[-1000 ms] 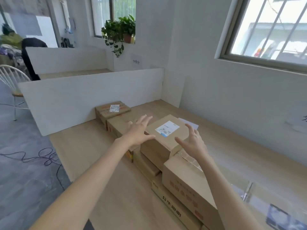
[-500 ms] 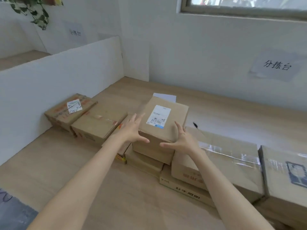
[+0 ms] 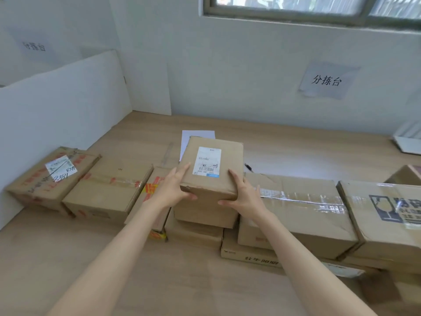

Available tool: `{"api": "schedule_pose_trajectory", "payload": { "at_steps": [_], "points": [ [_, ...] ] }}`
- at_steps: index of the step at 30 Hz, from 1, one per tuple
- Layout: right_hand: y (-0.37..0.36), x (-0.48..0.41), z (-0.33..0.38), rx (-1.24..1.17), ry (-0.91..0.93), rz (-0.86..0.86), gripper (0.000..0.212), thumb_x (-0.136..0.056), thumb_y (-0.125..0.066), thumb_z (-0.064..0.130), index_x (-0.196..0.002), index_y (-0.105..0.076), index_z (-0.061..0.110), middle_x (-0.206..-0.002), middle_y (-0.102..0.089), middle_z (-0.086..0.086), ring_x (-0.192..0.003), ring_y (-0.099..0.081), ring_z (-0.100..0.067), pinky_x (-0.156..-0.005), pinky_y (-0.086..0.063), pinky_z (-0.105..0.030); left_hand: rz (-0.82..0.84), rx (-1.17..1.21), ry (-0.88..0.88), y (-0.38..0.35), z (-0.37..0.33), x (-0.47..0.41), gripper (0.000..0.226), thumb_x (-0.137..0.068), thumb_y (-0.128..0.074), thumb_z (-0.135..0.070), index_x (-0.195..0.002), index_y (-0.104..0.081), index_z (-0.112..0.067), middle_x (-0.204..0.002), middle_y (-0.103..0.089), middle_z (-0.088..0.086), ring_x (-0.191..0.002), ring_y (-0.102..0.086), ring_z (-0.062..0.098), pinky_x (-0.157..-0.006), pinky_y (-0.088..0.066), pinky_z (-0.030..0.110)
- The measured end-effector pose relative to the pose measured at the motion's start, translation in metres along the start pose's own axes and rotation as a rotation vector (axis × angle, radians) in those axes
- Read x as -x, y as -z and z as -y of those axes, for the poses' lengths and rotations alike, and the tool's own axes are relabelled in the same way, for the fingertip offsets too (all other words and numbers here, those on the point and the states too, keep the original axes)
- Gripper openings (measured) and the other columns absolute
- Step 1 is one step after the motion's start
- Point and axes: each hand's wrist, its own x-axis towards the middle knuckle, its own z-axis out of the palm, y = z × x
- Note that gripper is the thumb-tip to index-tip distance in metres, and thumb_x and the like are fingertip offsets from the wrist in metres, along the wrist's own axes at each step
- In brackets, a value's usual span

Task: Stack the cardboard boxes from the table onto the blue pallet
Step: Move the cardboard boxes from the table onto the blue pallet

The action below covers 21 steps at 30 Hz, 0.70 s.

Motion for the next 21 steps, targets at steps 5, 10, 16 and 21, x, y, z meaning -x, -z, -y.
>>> {"api": "schedule_pose_trajectory", "payload": {
  "at_steps": [5,10,16,21],
  "points": [
    [0.037,-0.006,0.029,-0.013,0.041,-0.031,0.103,-0.068,-0.079,0.052,-0.150,-0.018,0.039,-0.142,-0.046,0.001,-0.129,-0.043,-0.025,-0.114,-0.018,-0.051,-0.064,-0.034,-0.072,0.045,-0.022,-0.001,0.108,-0.063,-0.086,-0.038,-0.151,-0.024,-0.027,-0.144,-0.040,0.004,-0.132,-0.037,0.024,-0.102,-0.033,0.034],
    [0.100,-0.009,0.071,-0.075,0.111,-0.098,0.102,-0.069,-0.082,0.047,-0.150,-0.020,0.039,-0.139,-0.049,-0.003,-0.129,-0.043,-0.027,-0.113,-0.025,-0.052,-0.161,-0.132,-0.147,0.109,-0.068,0.003,0.107,-0.063,-0.085,-0.044,-0.150,-0.026,-0.028,-0.144,-0.044,0.006,-0.131,-0.040,0.026,-0.104,-0.035,0.040],
    [0.174,0.007,0.094,-0.092,0.145,-0.134,0.100,-0.067,-0.081,0.051,-0.147,-0.021,0.042,-0.139,-0.047,-0.002,-0.125,-0.045,-0.029,-0.109,-0.035,-0.047,-0.203,-0.128,-0.263,0.154,-0.128,0.010,0.103,-0.063,-0.085,-0.045,-0.149,-0.030,-0.028,-0.143,-0.046,0.006,-0.128,-0.044,0.025,-0.104,-0.037,0.037],
    [0.226,0.040,0.083,-0.125,0.131,-0.197,0.096,-0.071,-0.083,0.041,-0.148,-0.026,0.038,-0.137,-0.045,0.001,-0.116,-0.048,-0.019,-0.097,-0.045,-0.032,-0.201,-0.152,-0.359,0.153,-0.182,0.017,0.097,-0.067,-0.081,-0.050,-0.148,-0.030,-0.030,-0.144,-0.046,0.006,-0.129,-0.043,0.027,-0.103,-0.035,0.036]
  ]
}}
